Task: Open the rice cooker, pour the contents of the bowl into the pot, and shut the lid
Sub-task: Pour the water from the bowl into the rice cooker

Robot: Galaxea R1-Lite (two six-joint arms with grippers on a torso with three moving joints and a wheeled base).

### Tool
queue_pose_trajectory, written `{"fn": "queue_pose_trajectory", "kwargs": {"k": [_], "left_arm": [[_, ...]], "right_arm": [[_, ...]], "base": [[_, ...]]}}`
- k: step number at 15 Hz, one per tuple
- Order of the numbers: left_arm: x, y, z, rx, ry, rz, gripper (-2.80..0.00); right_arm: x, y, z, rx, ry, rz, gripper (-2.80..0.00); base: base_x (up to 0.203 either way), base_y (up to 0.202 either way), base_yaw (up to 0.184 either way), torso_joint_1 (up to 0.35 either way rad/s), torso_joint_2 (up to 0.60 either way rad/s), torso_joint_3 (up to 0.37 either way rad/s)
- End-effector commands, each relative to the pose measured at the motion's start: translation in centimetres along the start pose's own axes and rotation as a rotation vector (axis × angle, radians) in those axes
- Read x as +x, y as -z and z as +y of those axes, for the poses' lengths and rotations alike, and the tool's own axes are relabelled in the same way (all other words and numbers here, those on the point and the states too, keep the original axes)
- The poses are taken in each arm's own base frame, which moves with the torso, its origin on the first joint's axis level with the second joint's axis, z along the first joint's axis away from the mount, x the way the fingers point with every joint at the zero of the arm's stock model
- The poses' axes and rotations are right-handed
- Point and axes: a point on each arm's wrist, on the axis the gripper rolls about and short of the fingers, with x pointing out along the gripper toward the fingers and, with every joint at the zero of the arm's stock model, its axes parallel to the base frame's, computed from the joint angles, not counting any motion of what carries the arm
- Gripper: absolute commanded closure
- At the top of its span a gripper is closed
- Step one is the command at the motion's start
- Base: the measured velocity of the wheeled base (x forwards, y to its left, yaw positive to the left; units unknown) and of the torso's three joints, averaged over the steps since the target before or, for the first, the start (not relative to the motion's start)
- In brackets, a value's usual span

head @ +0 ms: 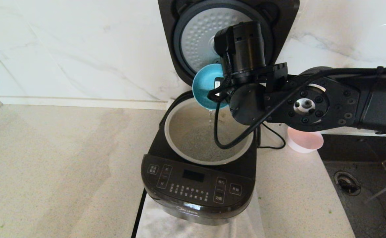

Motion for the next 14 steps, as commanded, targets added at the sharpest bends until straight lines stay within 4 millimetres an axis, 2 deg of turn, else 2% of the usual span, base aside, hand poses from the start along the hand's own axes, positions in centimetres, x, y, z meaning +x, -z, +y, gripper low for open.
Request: {"fn": "queue_pose_trajectory", "kwargs": {"k": [1,8,14], "left_arm": [[0.0,0.0,0.0,0.000,0.000,0.003,0.00],[0.0,0.0,0.0,0.000,0.000,0.003,0.00],[0.0,0.0,0.0,0.000,0.000,0.002,0.00]], "right_arm": [[0.3,0.8,0.1,0.006,0.009,-0.014,0.00],[0.5,1.4,0.6,0.007,-0.011,-0.142,0.00],[0.7,3.0,0.5,-0.035,-0.010,-0.240,0.00]], "base": [[0.000,0.000,0.000,0.000,0.00,0.000],[0.000,0.000,0.000,0.000,0.00,0.000],[0.000,0.000,0.000,0.000,0.00,0.000]]}}
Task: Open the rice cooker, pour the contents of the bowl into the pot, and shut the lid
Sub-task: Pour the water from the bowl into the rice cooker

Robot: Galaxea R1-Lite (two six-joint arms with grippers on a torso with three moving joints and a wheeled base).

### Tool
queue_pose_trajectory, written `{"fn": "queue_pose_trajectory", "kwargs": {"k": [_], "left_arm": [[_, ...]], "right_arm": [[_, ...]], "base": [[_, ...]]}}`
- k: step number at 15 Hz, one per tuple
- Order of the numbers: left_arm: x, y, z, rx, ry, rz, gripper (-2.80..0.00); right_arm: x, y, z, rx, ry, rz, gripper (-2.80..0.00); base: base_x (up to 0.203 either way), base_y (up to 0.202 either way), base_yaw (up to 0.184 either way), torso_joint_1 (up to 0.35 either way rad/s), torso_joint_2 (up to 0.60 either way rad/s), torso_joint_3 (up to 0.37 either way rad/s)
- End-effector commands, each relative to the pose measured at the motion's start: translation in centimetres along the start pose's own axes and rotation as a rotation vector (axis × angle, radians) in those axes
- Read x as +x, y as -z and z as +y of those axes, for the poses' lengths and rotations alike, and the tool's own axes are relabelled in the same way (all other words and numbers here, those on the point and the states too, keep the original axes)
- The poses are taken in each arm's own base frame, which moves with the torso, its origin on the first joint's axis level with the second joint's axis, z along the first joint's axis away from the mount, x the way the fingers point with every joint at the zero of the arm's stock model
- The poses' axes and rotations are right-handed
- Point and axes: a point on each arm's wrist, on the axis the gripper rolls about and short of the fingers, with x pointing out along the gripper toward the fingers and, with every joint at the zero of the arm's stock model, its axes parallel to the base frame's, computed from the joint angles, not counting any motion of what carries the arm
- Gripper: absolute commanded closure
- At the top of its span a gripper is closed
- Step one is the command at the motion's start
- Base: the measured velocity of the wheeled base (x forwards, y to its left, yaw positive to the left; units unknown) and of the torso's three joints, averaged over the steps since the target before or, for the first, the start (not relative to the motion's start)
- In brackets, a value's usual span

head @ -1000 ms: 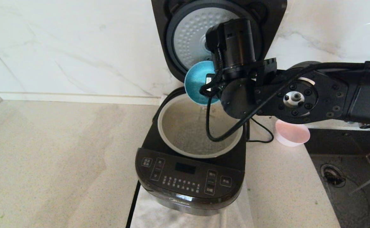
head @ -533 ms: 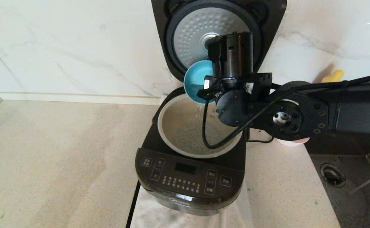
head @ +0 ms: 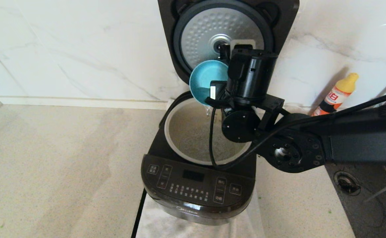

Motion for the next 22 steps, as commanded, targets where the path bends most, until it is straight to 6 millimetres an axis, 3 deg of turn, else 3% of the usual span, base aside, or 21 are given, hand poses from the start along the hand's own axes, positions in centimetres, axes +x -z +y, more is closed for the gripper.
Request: {"fn": "queue_pose_trajectory", "kwargs": {"k": [1,11,22], "left_arm": [[0.0,0.0,0.0,0.000,0.000,0.002,0.00],[0.0,0.0,0.0,0.000,0.000,0.003,0.00],[0.0,0.0,0.0,0.000,0.000,0.003,0.00]], "right_arm": [[-0.1,0.8,0.0,-0.009,0.004,-0.006,0.00],[0.7,3.1,0.8,-0.007,0.033,-0.148,0.00],[0.1,4.4,0.6,-0.050,0.038,-0.300,0.00]], "base": [[0.000,0.000,0.000,0.000,0.00,0.000],[0.000,0.000,0.000,0.000,0.00,0.000],[0.000,0.000,0.000,0.000,0.00,0.000]]}}
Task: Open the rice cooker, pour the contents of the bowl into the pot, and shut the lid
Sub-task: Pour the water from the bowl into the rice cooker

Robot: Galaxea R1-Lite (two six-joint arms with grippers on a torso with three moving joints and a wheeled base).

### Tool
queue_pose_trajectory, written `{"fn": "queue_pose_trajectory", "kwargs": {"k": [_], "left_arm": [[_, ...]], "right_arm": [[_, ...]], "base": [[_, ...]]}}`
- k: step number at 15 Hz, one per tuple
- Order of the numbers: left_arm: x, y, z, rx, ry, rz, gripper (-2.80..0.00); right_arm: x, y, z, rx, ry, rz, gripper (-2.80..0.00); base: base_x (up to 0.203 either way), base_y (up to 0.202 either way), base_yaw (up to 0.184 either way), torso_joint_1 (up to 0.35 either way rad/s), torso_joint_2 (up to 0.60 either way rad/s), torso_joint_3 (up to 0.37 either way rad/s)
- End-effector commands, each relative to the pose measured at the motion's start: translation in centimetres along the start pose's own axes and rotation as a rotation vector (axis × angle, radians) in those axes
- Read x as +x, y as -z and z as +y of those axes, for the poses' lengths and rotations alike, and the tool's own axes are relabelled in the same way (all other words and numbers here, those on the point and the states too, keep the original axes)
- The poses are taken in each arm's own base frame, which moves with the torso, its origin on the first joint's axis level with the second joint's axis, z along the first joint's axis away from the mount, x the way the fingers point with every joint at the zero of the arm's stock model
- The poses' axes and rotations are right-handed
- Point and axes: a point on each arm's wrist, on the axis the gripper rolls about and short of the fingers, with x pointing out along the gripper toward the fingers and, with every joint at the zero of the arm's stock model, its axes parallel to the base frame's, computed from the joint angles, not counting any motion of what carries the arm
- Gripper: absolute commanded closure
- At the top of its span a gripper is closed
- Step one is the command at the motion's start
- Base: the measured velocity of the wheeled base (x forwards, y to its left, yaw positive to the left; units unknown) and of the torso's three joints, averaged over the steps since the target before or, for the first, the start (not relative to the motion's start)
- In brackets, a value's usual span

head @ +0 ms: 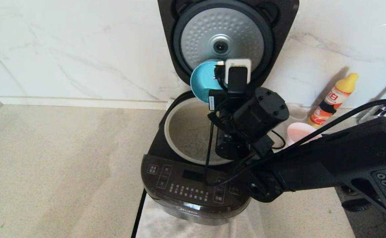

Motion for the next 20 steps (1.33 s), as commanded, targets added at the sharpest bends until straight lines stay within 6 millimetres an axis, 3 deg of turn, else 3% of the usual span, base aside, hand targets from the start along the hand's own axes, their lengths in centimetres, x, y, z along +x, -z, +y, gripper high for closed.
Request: {"fn": "queue_pose_trajectory", "kwargs": {"k": [1,11,14,20], "left_arm": [[0.0,0.0,0.0,0.001,0.000,0.002,0.00],[0.0,0.0,0.0,0.001,0.000,0.003,0.00],[0.0,0.0,0.0,0.001,0.000,0.003,0.00],[0.0,0.0,0.0,0.001,0.000,0.003,0.00]], "right_arm": [[-0.3,0.5,0.2,-0.019,-0.003,-0.028,0.00],[-0.8,0.3,0.6,-0.033,-0.032,-0.053,0.00],[-0.8,-1.2,-0.2,-0.051,0.005,-0.020,0.00],[-1.9,-6.0,-3.6,-0.172,-0.016,0.099,0.00]], "base": [[0.000,0.000,0.000,0.000,0.00,0.000],[0.000,0.000,0.000,0.000,0.00,0.000],[0.000,0.000,0.000,0.000,0.00,0.000],[0.000,0.000,0.000,0.000,0.00,0.000]]}}
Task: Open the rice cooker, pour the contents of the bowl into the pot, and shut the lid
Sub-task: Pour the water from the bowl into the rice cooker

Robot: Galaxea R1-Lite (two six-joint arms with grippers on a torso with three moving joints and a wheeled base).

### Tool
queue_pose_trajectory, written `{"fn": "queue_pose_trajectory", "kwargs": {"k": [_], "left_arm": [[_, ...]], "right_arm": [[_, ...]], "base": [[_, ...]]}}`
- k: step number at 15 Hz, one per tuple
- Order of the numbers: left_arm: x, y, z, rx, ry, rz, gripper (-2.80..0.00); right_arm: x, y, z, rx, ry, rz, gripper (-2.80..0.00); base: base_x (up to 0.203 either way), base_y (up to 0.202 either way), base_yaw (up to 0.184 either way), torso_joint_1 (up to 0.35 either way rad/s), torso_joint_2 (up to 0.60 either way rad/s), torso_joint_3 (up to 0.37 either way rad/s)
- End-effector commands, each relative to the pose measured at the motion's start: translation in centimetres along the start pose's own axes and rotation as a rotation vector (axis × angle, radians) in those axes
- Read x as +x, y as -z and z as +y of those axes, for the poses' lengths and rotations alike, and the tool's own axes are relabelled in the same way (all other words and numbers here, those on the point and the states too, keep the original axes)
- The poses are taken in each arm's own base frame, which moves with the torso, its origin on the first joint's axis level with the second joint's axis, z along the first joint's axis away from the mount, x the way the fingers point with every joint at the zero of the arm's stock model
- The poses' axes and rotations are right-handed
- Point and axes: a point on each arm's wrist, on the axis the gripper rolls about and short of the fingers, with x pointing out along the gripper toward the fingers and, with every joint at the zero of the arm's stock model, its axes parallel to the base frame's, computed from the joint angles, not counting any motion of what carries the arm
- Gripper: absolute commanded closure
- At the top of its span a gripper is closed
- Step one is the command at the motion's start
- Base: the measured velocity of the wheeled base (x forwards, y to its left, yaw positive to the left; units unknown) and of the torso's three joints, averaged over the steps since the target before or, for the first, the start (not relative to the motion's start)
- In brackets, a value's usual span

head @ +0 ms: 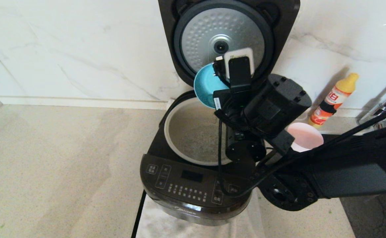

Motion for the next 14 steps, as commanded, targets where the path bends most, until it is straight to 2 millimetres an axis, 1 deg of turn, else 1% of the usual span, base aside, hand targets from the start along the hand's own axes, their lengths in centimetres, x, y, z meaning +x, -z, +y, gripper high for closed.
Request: {"fn": "queue_pose_trajectory", "kwargs": {"k": [1,3,5,8,10,12,14], "left_arm": [[0.0,0.0,0.0,0.000,0.000,0.002,0.00],[0.0,0.0,0.0,0.000,0.000,0.002,0.00],[0.0,0.0,0.0,0.000,0.000,0.002,0.00],[0.0,0.0,0.0,0.000,0.000,0.002,0.00],[0.0,0.0,0.0,0.000,0.000,0.004,0.00],[0.0,0.0,0.0,0.000,0.000,0.002,0.00],[0.0,0.0,0.0,0.000,0.002,0.004,0.00]], "right_arm": [[-0.7,-3.1,-3.1,-0.017,0.003,0.023,0.00],[-1.2,-3.7,-4.4,-0.080,-0.027,0.081,0.00],[-2.0,-3.5,-6.1,-0.171,-0.068,0.157,0.00],[-3.2,-3.5,-8.7,-0.254,-0.105,0.258,0.00],[-2.9,-3.2,-11.1,-0.284,-0.085,0.326,0.00],[-2.6,-2.7,-14.0,-0.299,-0.071,0.399,0.00],[-2.4,-1.8,-17.1,-0.287,-0.052,0.484,0.00]], "base": [[0.000,0.000,0.000,0.000,0.00,0.000],[0.000,0.000,0.000,0.000,0.00,0.000],[0.000,0.000,0.000,0.000,0.00,0.000],[0.000,0.000,0.000,0.000,0.00,0.000],[0.000,0.000,0.000,0.000,0.00,0.000],[0.000,0.000,0.000,0.000,0.00,0.000],[0.000,0.000,0.000,0.000,0.00,0.000]]}}
